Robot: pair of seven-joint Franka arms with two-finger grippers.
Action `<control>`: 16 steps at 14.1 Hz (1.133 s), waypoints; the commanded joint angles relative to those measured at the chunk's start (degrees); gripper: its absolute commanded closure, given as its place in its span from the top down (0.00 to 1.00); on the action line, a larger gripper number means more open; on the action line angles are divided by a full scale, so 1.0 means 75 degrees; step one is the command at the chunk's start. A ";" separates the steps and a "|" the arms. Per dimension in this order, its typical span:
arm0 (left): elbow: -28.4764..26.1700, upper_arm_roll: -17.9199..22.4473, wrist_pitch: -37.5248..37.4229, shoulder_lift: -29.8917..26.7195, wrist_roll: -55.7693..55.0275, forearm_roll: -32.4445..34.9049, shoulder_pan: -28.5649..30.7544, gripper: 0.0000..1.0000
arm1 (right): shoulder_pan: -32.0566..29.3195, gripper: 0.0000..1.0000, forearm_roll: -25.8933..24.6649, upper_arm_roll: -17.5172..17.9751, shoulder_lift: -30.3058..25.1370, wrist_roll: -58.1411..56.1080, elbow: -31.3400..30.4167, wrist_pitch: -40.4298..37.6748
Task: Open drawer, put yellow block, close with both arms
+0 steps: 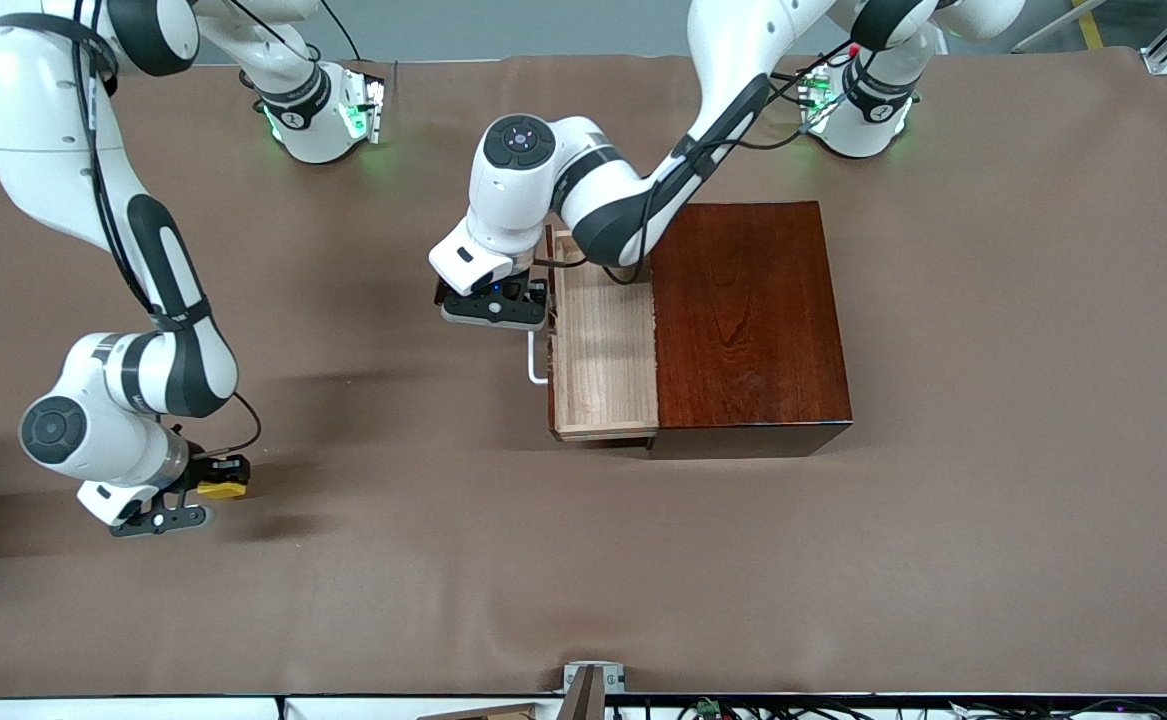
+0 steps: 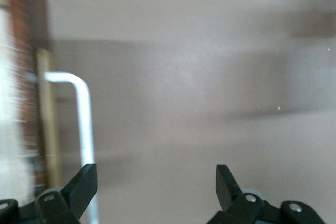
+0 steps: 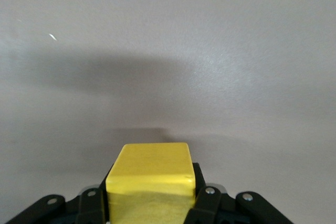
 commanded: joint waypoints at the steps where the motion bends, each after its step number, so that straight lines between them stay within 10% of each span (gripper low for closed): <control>1: -0.0158 0.0115 -0.1489 -0.1301 -0.0027 -0.0095 0.0455 1.00 | -0.0025 0.00 -0.0006 0.0140 -0.0678 -0.0231 0.0033 -0.0757; 9: -0.0357 0.0127 -0.5100 -0.3763 0.1912 -0.0095 0.2786 1.00 | 0.1006 0.00 0.0029 0.0328 -0.1617 -0.0591 0.0970 -0.2342; 16: -0.1140 0.0056 -0.5643 -0.4374 0.3617 -0.0880 0.5400 1.00 | 0.1745 0.00 0.0111 0.0841 -0.1629 -0.4317 0.1076 -0.2213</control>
